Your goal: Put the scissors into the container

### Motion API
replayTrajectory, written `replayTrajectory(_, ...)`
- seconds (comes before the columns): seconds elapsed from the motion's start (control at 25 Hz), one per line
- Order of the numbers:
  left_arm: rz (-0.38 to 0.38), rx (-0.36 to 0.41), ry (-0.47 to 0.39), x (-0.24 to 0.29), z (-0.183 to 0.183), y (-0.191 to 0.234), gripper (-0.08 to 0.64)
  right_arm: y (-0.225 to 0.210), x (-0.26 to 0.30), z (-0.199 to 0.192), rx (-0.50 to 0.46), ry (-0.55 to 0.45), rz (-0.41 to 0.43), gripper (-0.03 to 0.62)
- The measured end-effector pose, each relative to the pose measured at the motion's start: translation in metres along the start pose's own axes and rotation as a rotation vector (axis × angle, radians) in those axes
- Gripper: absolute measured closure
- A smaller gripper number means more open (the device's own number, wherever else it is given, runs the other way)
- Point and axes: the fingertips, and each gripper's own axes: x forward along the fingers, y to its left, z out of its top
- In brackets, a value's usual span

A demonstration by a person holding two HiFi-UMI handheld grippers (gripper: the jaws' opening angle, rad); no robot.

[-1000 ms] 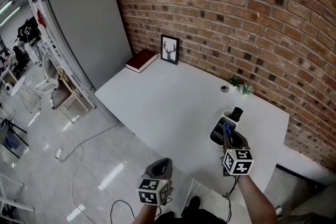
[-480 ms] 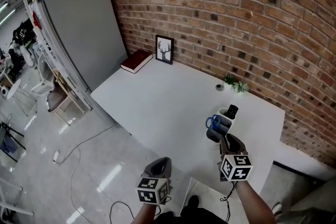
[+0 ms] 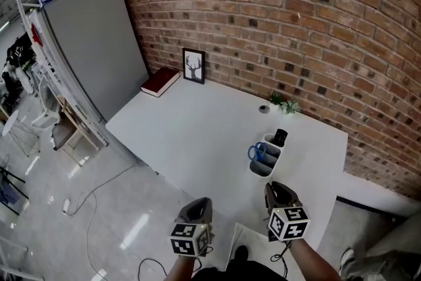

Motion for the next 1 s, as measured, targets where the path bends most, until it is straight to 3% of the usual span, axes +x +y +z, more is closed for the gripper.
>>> replayTrajectory(0.44,-0.019,0.019,-0.005,0.002,0.001,-0.008,0.534,0.014,-0.032,-0.016,0.045,0.037,0.021,0.559)
replayTrajectory(1.0,-0.052,0.061,-0.007,-0.002,0.004,-0.019,0.534,0.022,-0.063,-0.012,0.030,0.015,0.027,0.591)
